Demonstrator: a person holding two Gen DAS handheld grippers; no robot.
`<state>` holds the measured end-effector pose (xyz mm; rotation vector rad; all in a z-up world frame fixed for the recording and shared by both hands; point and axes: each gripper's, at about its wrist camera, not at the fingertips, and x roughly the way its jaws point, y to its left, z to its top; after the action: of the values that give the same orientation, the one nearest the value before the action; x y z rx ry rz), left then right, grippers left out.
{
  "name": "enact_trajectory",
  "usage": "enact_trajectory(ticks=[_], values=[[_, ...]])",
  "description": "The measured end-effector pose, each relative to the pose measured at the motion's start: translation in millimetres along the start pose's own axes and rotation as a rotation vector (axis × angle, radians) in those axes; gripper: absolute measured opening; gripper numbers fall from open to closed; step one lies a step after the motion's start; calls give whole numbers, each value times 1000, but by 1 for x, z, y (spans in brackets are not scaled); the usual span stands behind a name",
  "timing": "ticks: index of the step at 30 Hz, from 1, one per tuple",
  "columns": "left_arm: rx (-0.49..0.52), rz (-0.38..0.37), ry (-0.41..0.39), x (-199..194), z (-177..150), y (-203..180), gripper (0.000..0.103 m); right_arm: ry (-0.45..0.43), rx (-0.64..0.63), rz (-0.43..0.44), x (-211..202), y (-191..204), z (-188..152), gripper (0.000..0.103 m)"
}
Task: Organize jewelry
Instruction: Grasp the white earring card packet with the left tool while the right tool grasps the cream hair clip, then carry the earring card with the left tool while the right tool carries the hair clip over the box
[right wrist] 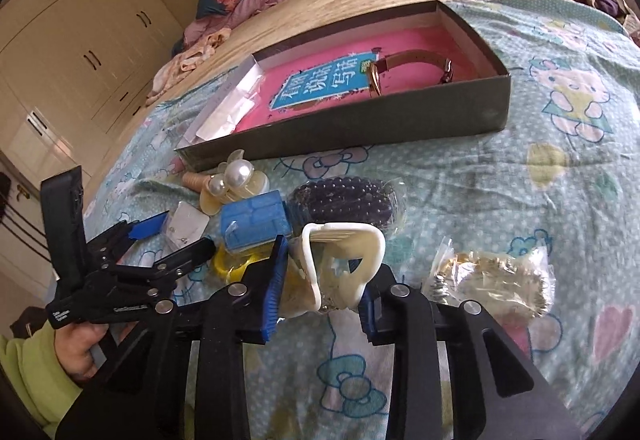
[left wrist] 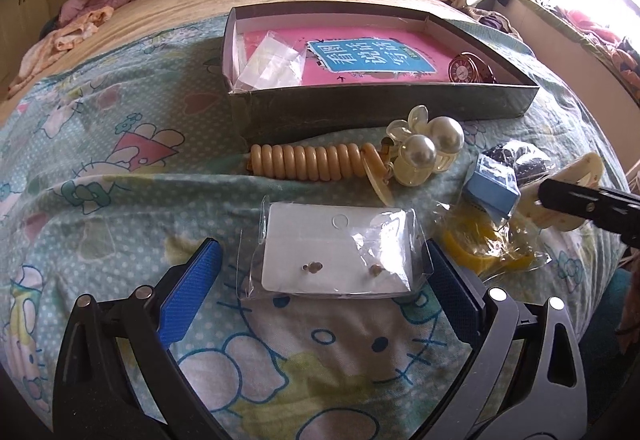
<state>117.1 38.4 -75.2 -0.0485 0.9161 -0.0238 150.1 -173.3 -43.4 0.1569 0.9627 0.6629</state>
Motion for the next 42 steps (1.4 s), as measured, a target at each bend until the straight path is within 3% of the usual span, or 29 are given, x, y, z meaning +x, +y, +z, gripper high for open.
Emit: enact_trajectory(ticks=[2, 4, 10, 26, 42], values=[[16, 11, -4, 0, -1, -3, 85, -19, 12, 6, -8, -5, -2, 29], [29, 8, -10, -1, 0, -5, 72, -40, 28, 7, -16, -10, -3, 29], [54, -6, -19, -5, -1, -9, 63, -80, 30, -1, -32, -15, -5, 29], [49, -58, -67, -49, 10, -11, 62, -155, -13, -17, -63, -7, -3, 28], [40, -106, -102, -55, 39, -24, 62, -217, -82, -41, -82, 7, 17, 28]])
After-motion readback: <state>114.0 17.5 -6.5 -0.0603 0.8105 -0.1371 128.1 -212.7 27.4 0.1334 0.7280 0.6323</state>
